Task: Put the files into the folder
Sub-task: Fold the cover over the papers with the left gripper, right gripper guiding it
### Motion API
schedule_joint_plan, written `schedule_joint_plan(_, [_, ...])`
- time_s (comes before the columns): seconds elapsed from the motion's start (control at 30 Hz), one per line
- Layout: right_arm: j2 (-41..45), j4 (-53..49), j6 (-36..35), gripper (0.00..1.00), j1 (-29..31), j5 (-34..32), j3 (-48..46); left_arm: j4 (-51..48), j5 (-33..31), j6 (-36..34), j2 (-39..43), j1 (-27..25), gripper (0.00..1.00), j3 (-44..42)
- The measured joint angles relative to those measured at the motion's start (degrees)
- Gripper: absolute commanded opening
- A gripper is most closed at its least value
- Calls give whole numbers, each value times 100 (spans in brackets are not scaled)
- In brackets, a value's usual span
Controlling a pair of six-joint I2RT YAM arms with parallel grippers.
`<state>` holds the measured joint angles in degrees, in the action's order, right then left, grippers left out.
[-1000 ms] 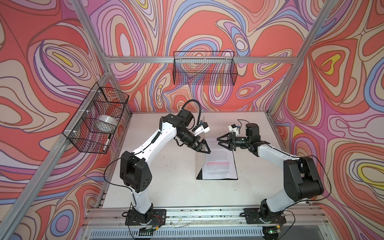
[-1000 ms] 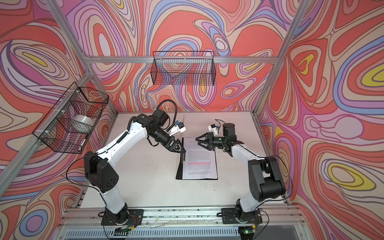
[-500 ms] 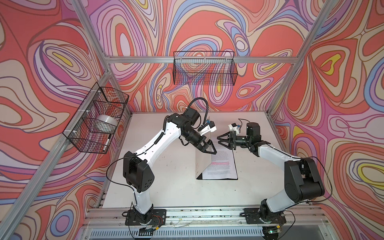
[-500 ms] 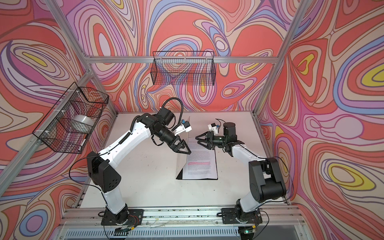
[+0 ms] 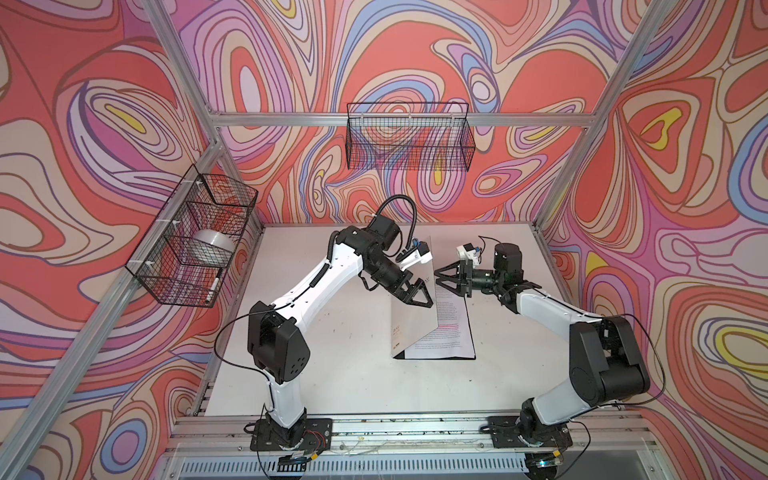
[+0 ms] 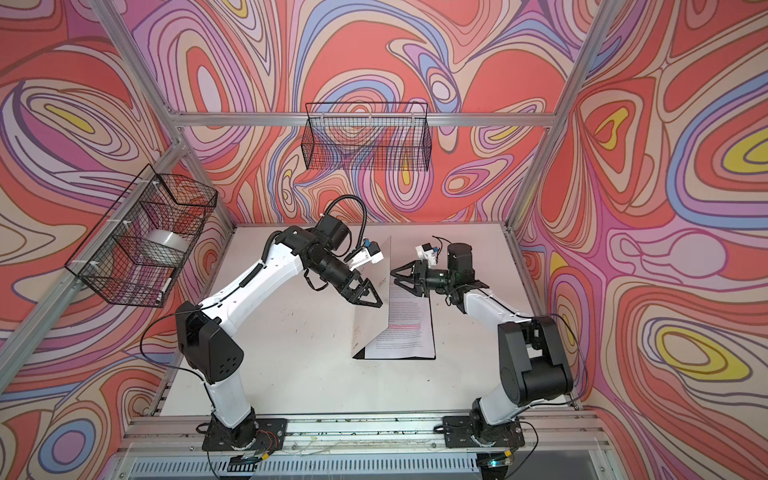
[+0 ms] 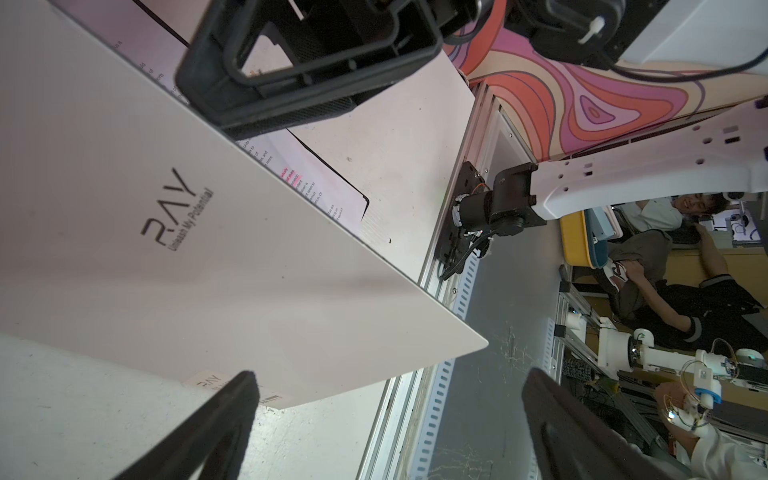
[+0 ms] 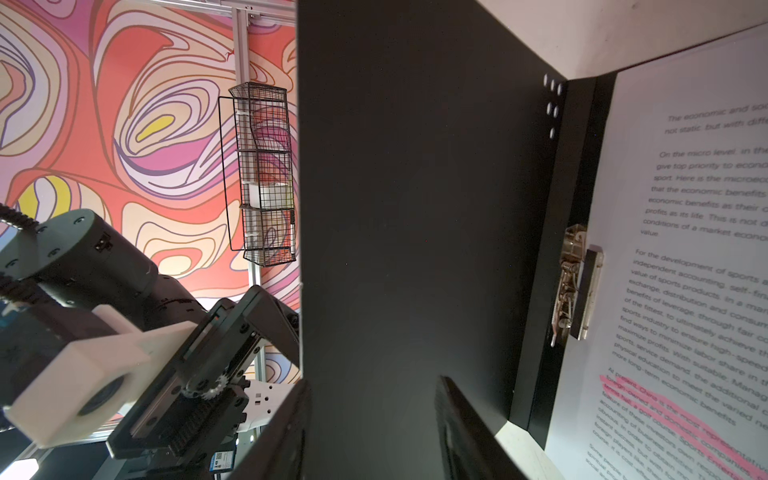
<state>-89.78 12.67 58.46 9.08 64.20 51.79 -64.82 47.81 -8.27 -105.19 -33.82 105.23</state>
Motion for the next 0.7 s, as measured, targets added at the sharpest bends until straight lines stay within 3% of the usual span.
schedule_joint_plan(0.7, [321,-577,-297,50,0,-35,160,129,-179,-2,514,79,100,-358])
